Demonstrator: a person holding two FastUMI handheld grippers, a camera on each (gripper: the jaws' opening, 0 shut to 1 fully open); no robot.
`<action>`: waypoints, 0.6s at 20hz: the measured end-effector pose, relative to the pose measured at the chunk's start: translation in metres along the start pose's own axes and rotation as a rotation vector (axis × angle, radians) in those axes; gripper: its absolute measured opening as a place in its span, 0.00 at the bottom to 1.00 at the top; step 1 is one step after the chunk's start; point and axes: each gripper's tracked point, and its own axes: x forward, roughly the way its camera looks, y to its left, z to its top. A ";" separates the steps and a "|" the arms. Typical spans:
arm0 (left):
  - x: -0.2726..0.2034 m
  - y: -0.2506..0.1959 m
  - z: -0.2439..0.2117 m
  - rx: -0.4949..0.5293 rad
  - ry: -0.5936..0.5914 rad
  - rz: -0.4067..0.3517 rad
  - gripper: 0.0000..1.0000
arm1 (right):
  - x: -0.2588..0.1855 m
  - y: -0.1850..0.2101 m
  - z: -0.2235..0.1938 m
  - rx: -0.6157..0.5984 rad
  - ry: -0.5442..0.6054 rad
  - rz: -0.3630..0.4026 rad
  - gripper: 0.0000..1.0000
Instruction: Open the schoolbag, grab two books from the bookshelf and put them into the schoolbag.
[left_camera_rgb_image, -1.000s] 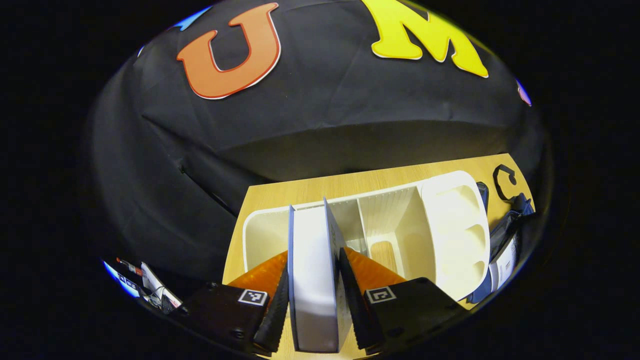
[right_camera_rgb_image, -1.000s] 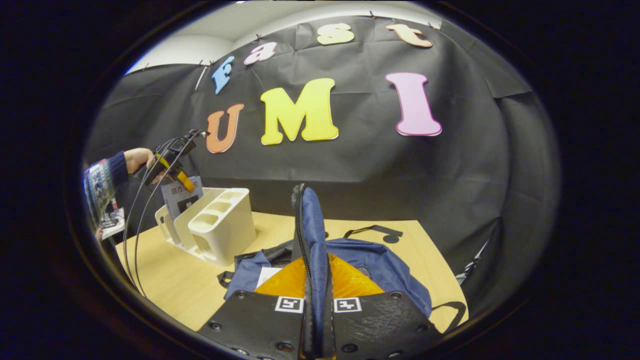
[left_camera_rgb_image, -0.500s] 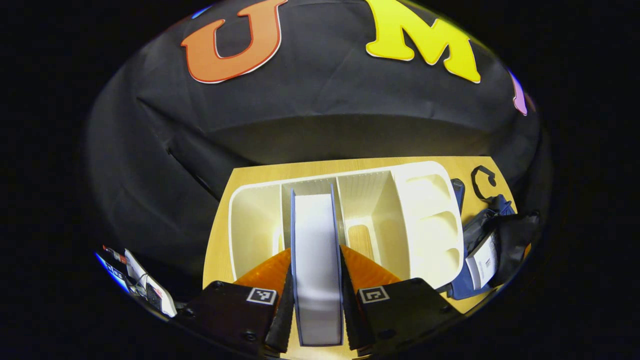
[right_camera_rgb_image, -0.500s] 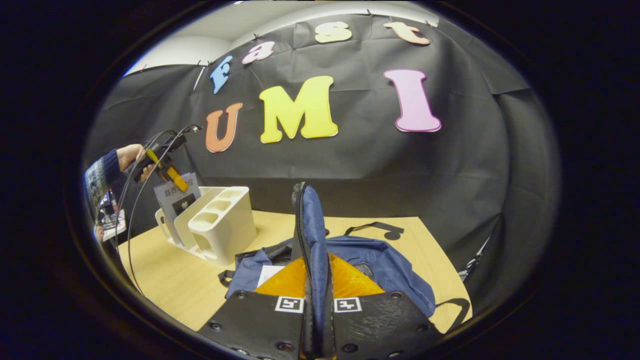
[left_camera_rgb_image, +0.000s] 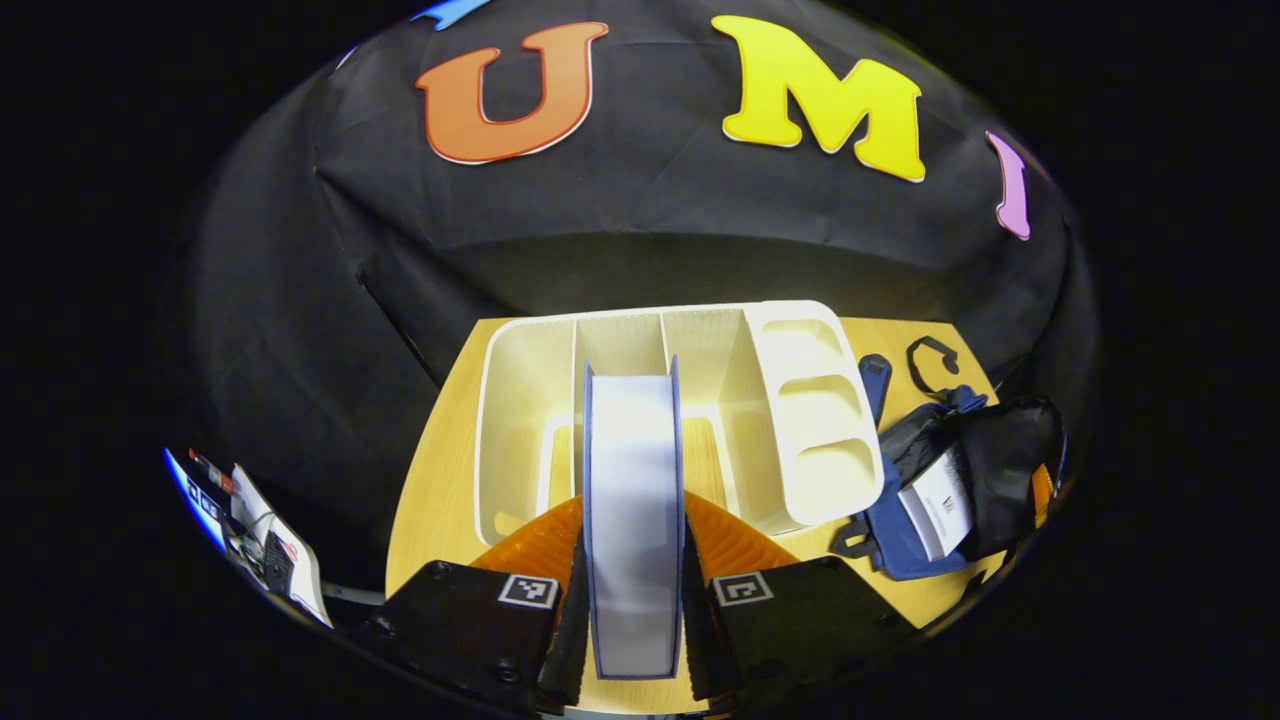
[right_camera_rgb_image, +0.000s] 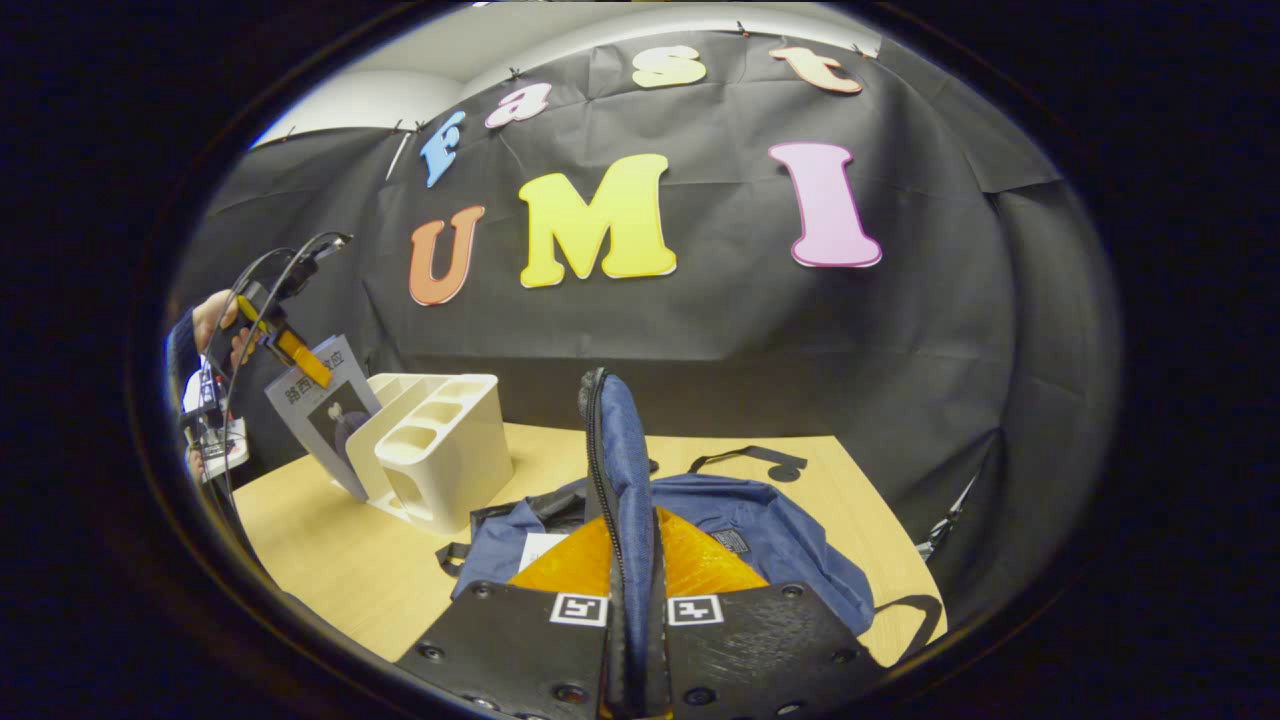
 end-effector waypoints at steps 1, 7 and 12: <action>-0.011 0.002 -0.003 -0.014 -0.019 -0.005 0.42 | 0.000 0.001 0.001 -0.002 -0.001 0.001 0.07; -0.059 0.006 -0.059 -0.086 -0.062 -0.028 0.41 | 0.010 0.013 0.000 0.013 0.009 0.021 0.07; -0.092 0.009 -0.102 -0.212 -0.113 -0.108 0.41 | 0.018 0.023 0.002 0.010 0.029 0.027 0.07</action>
